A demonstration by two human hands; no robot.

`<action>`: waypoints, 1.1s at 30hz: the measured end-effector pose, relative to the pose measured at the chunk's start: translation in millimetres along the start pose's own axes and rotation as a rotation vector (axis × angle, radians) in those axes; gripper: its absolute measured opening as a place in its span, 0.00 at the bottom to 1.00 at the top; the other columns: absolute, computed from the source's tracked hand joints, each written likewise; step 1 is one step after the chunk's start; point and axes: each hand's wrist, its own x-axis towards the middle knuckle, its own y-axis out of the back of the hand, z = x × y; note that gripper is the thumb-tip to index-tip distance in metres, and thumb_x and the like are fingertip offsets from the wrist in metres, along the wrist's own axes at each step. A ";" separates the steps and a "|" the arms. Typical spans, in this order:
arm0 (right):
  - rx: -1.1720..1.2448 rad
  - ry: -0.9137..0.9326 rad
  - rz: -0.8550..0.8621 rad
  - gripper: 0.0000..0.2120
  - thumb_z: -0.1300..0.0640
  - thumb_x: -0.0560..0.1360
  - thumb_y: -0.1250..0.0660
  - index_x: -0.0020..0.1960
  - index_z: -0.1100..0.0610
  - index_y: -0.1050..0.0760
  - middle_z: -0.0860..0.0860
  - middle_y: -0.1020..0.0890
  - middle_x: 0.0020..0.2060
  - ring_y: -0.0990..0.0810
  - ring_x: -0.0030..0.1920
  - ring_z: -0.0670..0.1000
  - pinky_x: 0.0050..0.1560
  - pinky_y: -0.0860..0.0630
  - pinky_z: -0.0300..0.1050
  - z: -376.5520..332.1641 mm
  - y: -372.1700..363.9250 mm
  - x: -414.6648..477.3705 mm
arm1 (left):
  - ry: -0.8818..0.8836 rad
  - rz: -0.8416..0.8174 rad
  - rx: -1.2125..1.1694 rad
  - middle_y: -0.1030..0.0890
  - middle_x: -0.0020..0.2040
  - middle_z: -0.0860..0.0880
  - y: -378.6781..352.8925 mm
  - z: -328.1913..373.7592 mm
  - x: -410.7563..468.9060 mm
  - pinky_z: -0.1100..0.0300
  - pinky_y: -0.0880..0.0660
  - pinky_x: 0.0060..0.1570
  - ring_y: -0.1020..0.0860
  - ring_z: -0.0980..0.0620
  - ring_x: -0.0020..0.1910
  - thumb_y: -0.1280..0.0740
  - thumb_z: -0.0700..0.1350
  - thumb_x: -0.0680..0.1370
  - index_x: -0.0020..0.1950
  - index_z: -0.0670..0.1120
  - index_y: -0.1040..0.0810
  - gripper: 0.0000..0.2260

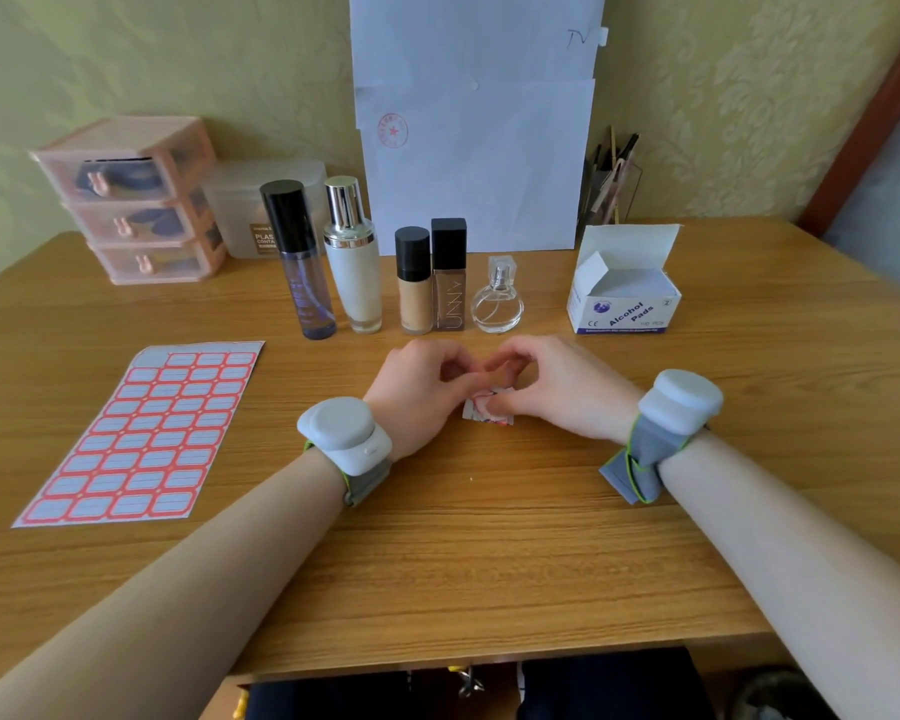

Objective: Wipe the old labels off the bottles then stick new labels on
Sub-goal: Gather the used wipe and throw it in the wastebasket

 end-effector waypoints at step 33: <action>0.431 0.054 0.001 0.03 0.53 0.76 0.28 0.46 0.50 0.16 0.44 0.21 0.30 0.29 0.26 0.42 0.29 0.33 0.36 -5.6 -7.5 -40.7 | 0.109 0.098 -0.223 0.14 0.40 0.54 6.4 -1.1 -14.4 0.71 0.24 0.38 0.16 0.60 0.36 0.33 0.46 0.81 0.49 0.50 0.16 0.07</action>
